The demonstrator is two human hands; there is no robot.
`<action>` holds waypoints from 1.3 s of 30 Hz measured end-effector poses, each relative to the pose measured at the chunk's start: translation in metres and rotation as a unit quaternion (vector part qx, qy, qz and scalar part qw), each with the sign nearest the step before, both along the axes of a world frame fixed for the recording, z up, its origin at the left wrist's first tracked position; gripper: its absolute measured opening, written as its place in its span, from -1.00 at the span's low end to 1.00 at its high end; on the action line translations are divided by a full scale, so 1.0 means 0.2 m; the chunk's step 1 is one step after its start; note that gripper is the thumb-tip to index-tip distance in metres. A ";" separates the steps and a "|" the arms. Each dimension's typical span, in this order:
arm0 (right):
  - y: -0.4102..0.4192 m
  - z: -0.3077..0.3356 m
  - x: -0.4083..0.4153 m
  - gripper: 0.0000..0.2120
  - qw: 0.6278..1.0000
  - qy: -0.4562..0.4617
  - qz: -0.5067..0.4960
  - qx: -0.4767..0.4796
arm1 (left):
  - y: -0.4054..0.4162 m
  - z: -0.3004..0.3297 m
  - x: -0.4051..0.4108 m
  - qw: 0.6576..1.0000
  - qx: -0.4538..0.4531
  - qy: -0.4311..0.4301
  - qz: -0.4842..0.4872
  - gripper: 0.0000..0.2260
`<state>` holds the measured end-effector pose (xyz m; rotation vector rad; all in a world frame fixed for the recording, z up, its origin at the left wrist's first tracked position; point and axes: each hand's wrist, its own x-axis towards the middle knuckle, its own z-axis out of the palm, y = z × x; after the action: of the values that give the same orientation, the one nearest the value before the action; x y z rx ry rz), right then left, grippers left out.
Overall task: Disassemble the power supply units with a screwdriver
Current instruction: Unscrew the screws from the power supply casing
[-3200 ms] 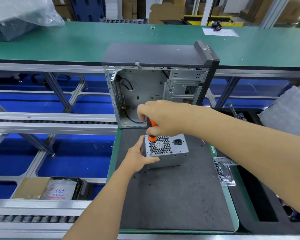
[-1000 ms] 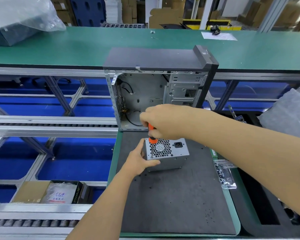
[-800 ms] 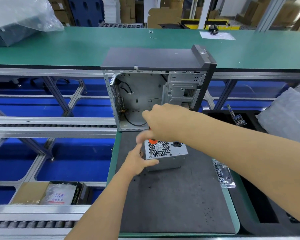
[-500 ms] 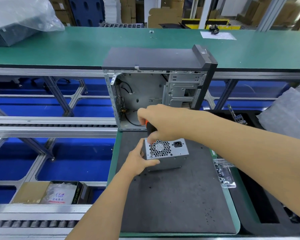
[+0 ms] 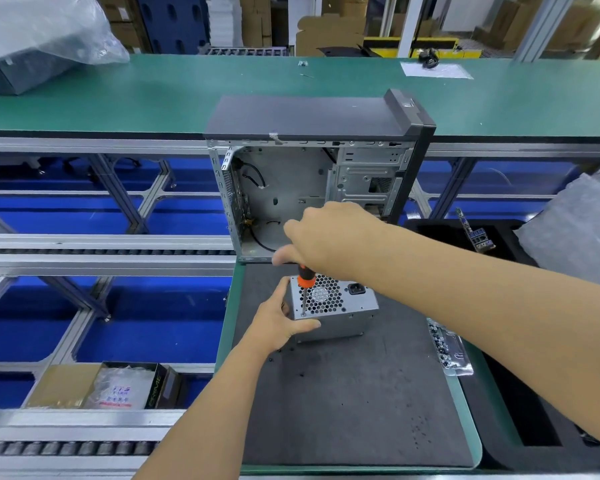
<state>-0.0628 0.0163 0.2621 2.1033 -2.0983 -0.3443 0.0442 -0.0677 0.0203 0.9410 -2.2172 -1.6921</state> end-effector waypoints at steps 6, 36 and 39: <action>0.03 0.03 -0.02 -0.82 0.978 -0.192 -0.032 0.075 | 0.00 0.00 0.01 1.000 -0.015 0.001 0.006 -0.25; 0.02 0.02 -0.06 -0.67 0.982 -0.154 -0.019 0.109 | 0.01 0.01 0.00 1.000 0.004 -0.002 0.011 -0.20; 0.01 0.01 -0.04 -0.47 0.992 -0.046 -0.083 0.079 | 0.01 0.02 0.00 1.000 0.006 -0.012 0.015 -0.16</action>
<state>-0.0699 0.0189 0.2631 2.0670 -2.3806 -0.4570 0.0449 -0.0651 0.0238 0.9960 -2.1991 -1.6919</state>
